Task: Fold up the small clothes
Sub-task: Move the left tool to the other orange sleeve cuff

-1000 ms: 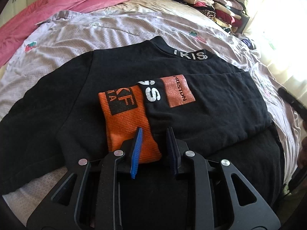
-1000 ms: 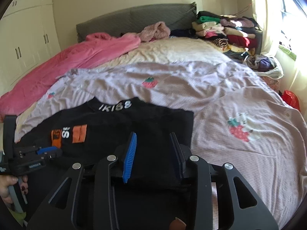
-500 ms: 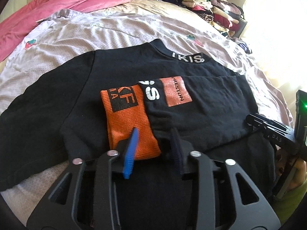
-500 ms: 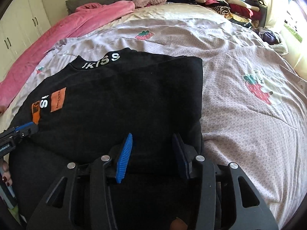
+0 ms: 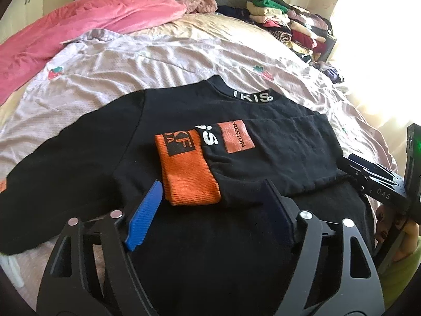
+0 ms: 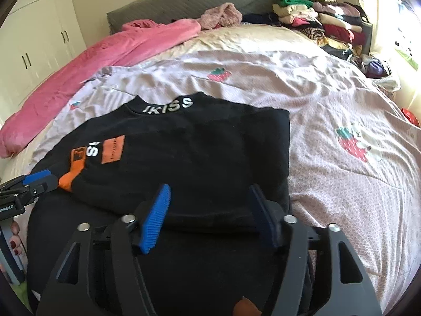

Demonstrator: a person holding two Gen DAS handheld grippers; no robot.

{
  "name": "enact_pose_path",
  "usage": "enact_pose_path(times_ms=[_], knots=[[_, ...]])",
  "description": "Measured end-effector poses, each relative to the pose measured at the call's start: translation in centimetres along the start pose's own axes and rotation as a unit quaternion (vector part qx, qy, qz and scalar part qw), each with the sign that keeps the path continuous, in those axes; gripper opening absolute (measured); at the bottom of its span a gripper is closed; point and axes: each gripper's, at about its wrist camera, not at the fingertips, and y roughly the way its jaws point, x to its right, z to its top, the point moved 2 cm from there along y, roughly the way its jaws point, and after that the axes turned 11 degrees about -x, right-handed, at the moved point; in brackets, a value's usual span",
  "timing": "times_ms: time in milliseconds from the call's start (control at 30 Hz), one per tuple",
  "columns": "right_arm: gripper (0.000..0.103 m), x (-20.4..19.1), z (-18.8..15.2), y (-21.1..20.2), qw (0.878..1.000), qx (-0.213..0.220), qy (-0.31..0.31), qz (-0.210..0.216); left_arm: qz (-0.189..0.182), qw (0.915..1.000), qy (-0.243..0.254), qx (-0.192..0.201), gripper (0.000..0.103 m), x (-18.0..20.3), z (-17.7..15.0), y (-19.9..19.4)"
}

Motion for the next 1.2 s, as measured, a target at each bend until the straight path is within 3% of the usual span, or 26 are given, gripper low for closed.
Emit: enact_pose_path(times_ms=[100, 167, 333, 433, 933, 1200], knots=[[0.076, -0.2, -0.1, -0.3, 1.0, 0.005, 0.003, 0.003, -0.001, 1.0, -0.006, 0.006, 0.077, -0.2, -0.1, -0.6], [0.082, -0.3, -0.2, -0.4, 1.0, 0.006, 0.007, 0.003, 0.001, 0.9999, -0.011, 0.009, 0.085, -0.4, -0.3, -1.1], [0.085, -1.2, -0.3, -1.1, 1.0, 0.013, 0.001, 0.009, 0.009, 0.9996, -0.018, 0.021, 0.092, -0.9, -0.5, -2.3], [0.091, -2.2, -0.5, -1.7, 1.0, 0.019, -0.006, 0.012, 0.013, 0.9992, -0.023, 0.031, 0.092, -1.3, -0.6, -3.2], [0.092, -7.5, -1.3, -4.8, 0.998, 0.042, -0.045, 0.028, 0.038, 0.9942, -0.065, 0.078, 0.093, -4.6, -1.7, -8.2], [0.092, -10.2, -1.3, -6.1, 0.996, 0.049, -0.068, 0.035, 0.068, 0.9867, -0.092, 0.115, 0.093, -7.3, -2.5, -11.3]])
